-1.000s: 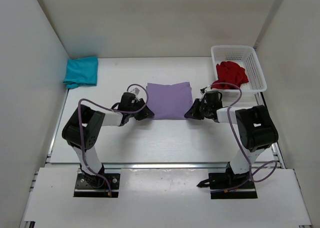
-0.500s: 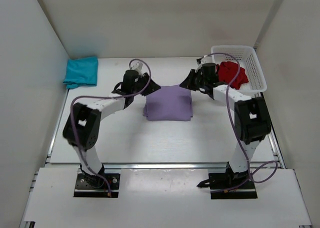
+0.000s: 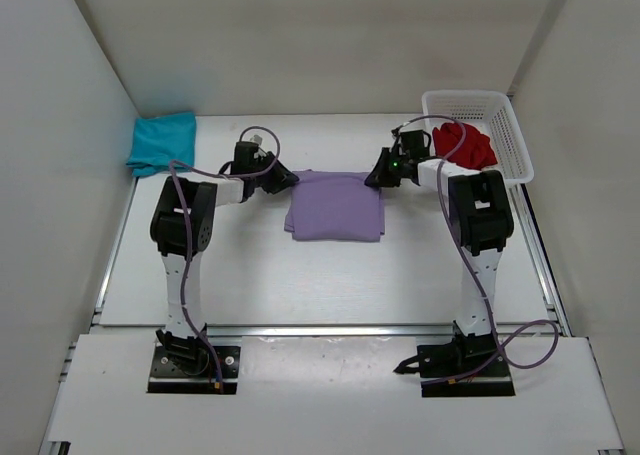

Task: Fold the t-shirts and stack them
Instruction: Fold the long partially folded tshirt into a neat square, then put the neatly folded tshirt into the corner of the board with the left arm

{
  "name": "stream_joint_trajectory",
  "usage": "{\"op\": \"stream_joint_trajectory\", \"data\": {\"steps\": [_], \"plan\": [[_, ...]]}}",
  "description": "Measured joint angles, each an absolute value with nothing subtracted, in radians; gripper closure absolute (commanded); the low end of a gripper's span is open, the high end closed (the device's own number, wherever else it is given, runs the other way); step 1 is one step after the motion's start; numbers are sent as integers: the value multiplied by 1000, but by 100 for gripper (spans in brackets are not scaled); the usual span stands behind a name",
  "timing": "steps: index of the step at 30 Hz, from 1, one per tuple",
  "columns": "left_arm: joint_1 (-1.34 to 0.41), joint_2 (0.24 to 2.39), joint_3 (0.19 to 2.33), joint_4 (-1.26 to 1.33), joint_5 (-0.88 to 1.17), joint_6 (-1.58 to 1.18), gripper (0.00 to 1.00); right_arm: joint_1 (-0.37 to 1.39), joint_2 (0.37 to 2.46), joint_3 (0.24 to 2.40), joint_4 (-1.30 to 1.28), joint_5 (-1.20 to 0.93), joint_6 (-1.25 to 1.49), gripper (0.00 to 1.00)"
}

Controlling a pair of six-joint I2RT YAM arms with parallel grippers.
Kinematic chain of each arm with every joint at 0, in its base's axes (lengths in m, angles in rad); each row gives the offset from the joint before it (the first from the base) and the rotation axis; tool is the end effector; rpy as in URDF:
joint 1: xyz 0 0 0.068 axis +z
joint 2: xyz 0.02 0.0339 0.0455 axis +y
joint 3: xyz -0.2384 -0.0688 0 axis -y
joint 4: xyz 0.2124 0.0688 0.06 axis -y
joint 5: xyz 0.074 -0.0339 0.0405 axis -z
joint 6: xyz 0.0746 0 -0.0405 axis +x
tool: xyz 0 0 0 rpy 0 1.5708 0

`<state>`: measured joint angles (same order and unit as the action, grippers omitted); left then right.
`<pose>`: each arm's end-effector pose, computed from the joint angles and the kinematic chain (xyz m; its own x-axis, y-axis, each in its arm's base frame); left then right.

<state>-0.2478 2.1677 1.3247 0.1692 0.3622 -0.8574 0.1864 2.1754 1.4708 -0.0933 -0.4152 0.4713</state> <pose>0.4321 -0.1366 0.1023 -0.7723 -0.5340 -0.3442 -0.1316 0.6645 -0.7356 0.4421 0.1140 0.1159 -0.8295 0.2664 -0.4910 -0.0783 0.8149 0.5743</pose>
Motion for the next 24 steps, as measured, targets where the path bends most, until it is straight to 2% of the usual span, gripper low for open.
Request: {"op": "stream_joint_trajectory", "data": {"steps": [1, 2, 5, 7, 10, 13, 16, 20, 24], "plan": [[-243, 2158, 1305, 178, 365, -862, 60, 182, 2175, 1474, -101, -418, 471, 100], [-237, 2148, 1290, 183, 363, -865, 54, 181, 2175, 1481, -112, -419, 469, 100], [-234, 2107, 1242, 199, 355, -865, 44, 184, 2175, 1520, -150, -423, 461, 84], [-241, 2053, 1201, 195, 341, -853, 40, 193, 2175, 1554, -166, -427, 451, 66], [-253, 1946, 1154, 176, 299, -812, 31, 210, 2150, 1567, -175, -433, 442, 47], [-267, 1840, 1122, 142, 246, -749, 27, 240, 2059, 1512, -149, -438, 447, 40], [-281, 1771, 1071, 104, 212, -689, 25, 270, 1880, 1355, -82, -449, 474, 38], [-303, 1787, 1008, 28, 206, -627, 19, 296, 1637, 1106, 75, -473, 529, 32], [-327, 1837, 995, 34, 265, -617, 14, 298, 1478, 881, 191, -491, 582, 32]]}}
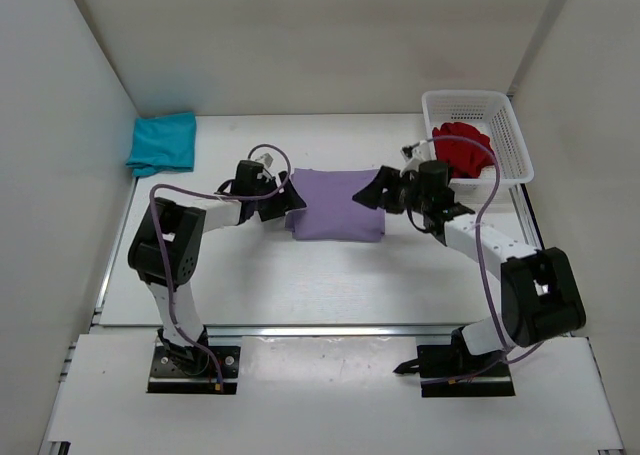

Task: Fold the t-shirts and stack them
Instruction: Put the neatly folded tshirt into the corner of the board with the left arm

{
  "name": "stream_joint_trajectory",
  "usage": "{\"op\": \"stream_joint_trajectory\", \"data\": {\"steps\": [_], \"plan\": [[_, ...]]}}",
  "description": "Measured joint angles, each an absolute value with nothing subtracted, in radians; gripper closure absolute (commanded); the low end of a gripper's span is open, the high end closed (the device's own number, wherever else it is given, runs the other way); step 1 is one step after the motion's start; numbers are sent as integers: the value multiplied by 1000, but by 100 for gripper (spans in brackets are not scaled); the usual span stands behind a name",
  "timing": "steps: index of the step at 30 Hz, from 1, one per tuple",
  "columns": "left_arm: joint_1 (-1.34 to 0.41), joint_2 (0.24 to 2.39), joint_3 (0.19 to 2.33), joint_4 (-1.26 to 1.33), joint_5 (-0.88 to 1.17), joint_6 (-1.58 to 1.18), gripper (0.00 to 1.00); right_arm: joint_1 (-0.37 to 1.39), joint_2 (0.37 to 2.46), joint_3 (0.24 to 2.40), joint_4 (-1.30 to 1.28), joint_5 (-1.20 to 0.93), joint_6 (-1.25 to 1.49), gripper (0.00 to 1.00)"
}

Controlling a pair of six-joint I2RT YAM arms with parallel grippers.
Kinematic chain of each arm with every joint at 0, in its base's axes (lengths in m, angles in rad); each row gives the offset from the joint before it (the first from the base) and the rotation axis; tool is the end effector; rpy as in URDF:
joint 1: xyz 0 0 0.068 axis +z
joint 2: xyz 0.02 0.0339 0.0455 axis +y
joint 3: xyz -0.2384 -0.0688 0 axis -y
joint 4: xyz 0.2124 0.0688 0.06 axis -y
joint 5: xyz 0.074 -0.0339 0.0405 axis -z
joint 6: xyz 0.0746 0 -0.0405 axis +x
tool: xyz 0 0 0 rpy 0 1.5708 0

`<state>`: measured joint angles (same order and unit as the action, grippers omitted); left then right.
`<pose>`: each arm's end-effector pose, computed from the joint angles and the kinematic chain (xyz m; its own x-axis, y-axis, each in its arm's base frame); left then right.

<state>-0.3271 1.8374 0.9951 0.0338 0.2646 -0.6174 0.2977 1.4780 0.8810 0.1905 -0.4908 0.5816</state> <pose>0.3439 -0.1373 0.1193 -0.8370 -0.3061 -0.4536 -0.0042 0.8325 -0.5540 0.3106 0.1321 0.2258 -0.6853 0.2965 -0.6651 -0.3543 0.6621 0.6603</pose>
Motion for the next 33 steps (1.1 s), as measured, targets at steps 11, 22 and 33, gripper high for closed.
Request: {"op": "stream_joint_trajectory", "data": {"steps": [11, 22, 33], "plan": [[-395, 2159, 1184, 339, 526, -793, 89, 289, 1295, 520, 260, -545, 633, 32], [-376, 2375, 1865, 74, 545, -815, 100, 258, 1161, 423, 300, -570, 655, 32], [132, 2217, 1924, -17, 541, -788, 80, 250, 1249, 423, 307, -629, 655, 33]]}}
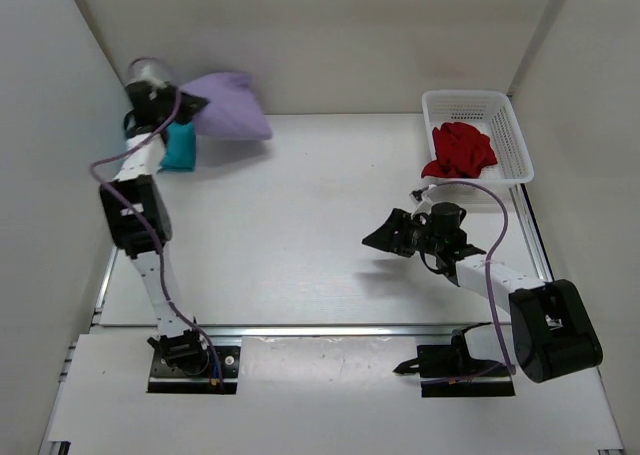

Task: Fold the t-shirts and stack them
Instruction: Put the neatly folded tshirt into the corner of the board with the left arm, then grab crumpled tshirt from bin with the right arm

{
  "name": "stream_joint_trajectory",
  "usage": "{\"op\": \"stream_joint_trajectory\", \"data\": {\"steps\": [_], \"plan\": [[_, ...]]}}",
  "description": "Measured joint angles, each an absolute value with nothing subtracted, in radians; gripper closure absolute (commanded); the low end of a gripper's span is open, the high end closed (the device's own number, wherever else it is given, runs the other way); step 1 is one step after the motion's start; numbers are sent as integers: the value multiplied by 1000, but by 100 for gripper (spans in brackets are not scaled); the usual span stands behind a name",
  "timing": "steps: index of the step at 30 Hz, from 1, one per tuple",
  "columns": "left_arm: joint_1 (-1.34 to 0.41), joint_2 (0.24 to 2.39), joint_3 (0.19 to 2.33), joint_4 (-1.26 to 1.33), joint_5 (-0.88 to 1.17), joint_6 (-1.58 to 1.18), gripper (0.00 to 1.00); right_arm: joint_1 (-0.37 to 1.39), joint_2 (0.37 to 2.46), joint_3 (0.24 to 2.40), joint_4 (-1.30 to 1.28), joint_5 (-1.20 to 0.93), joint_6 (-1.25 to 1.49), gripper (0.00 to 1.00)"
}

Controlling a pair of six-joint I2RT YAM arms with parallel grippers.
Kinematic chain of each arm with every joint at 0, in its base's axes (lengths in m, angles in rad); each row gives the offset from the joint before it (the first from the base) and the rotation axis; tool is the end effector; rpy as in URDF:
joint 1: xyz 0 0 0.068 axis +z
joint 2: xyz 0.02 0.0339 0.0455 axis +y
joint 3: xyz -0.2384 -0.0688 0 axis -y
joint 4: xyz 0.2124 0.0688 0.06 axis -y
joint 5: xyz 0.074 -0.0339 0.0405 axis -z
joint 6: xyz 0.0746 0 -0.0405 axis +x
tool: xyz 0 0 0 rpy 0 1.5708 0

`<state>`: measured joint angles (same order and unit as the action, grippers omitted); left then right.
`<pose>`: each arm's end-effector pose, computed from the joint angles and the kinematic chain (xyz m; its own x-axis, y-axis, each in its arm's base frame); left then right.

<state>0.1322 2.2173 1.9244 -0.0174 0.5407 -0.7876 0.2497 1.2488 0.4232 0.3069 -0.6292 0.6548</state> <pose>0.5162 0.0299 0.2578 -0.4778 -0.6765 -0.5605 0.0486 0.6167 -0.7857 0.2308 0.1042 0.1576 -0.8043 0.3030 -0.5112 -0.2587 0.5958 0.7603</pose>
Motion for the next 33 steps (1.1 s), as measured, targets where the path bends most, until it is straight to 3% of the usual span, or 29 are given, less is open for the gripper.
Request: {"op": "stream_joint_trajectory", "data": {"steps": [1, 2, 3, 6, 9, 20, 21, 23, 25, 26, 33], "plan": [[196, 2183, 1848, 16, 528, -797, 59, 257, 1252, 423, 307, -633, 654, 33], [264, 2136, 1741, 66, 510, -809, 45, 264, 1256, 424, 308, -637, 654, 33], [334, 2086, 1617, 118, 496, -841, 3, 273, 1259, 424, 307, -643, 653, 33], [490, 1975, 1291, 260, 456, -942, 1, 298, 1271, 431, 302, -651, 645, 33], [541, 1933, 1115, 303, 425, -986, 2, 324, 1275, 438, 296, -653, 634, 33], [490, 1639, 911, 256, 282, -997, 1, 369, 1244, 440, 265, -624, 609, 29], [485, 1603, 875, 256, 264, -996, 2, 372, 1242, 440, 263, -616, 609, 32], [448, 1537, 798, 252, 221, -986, 1, 381, 1245, 457, 242, -591, 604, 51], [368, 1483, 746, 231, 180, -964, 2, 395, 1254, 496, 211, -553, 600, 95], [301, 1460, 733, 217, 146, -942, 1, 408, 1264, 527, 195, -524, 599, 100], [-392, 1346, 748, 224, 63, -776, 2, 420, 1372, 833, 88, -315, 540, 100]]}}
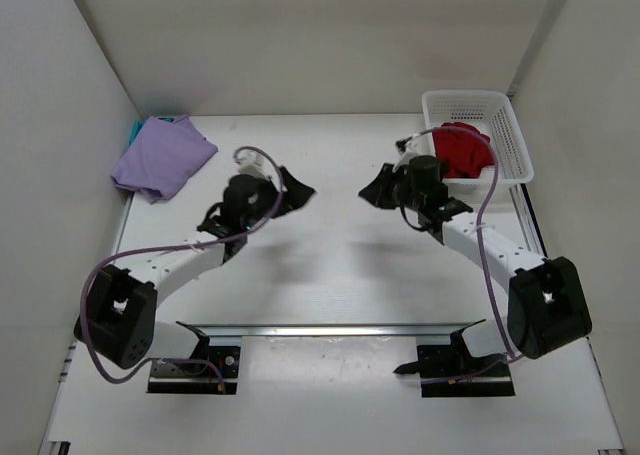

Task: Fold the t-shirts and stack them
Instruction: Grab crumpled tshirt from bin with the right arm, then move the tshirt to the center of the board

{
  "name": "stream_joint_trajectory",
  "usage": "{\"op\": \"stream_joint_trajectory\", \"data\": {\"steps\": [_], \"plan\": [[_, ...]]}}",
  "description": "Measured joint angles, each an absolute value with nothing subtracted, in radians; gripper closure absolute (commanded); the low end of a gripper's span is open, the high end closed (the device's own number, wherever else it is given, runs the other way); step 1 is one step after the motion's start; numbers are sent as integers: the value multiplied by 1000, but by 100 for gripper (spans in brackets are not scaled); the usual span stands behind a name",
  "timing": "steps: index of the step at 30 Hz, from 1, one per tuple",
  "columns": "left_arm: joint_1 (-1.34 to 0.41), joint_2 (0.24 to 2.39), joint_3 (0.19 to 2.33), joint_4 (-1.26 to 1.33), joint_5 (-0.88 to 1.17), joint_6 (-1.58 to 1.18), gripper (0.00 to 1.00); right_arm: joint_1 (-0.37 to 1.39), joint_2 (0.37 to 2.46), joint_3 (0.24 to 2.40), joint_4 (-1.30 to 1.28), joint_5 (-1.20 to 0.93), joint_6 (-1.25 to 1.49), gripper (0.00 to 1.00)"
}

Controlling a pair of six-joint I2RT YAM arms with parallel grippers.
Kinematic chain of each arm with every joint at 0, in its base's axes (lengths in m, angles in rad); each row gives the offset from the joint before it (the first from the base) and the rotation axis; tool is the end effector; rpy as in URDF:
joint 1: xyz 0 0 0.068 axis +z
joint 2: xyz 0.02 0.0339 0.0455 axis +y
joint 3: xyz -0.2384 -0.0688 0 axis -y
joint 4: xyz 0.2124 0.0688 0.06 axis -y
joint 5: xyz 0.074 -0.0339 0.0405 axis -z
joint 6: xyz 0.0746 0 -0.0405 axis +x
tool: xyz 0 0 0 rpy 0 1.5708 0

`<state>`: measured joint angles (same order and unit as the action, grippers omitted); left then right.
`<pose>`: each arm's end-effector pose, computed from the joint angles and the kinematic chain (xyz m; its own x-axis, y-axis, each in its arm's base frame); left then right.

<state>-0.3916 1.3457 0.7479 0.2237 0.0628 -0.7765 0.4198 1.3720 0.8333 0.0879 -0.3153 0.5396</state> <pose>0.2887 -0.1243 0.2217 -0.5457 -0.5313 -0.6480 0.0735 0.7399 -0.6687 0.2796 0.1501 0.2266 -0.6714 0.2353 -0.7028 -0.3467 0.7384 0.5784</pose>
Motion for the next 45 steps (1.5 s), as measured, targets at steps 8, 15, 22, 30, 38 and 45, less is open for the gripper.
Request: {"op": "stream_joint_trajectory", "data": {"steps": [8, 15, 22, 30, 38, 45], "plan": [[-762, 1469, 561, 398, 220, -752, 8, -43, 1525, 1075, -1, -148, 456, 74], [-818, 1530, 452, 489, 330, -773, 16, -218, 1769, 1266, -108, -148, 399, 41], [-771, 1527, 419, 575, 371, -786, 24, -233, 1994, 1520, -226, -186, 368, 90], [-733, 1526, 405, 589, 385, -799, 30, -223, 1997, 1552, -231, -226, 382, 100], [-681, 1515, 405, 590, 390, -826, 30, -165, 1581, 1512, -175, -271, 403, 100], [-596, 1444, 373, 580, 392, -850, 31, 46, 1325, 1726, -65, -469, 453, 100]]}}
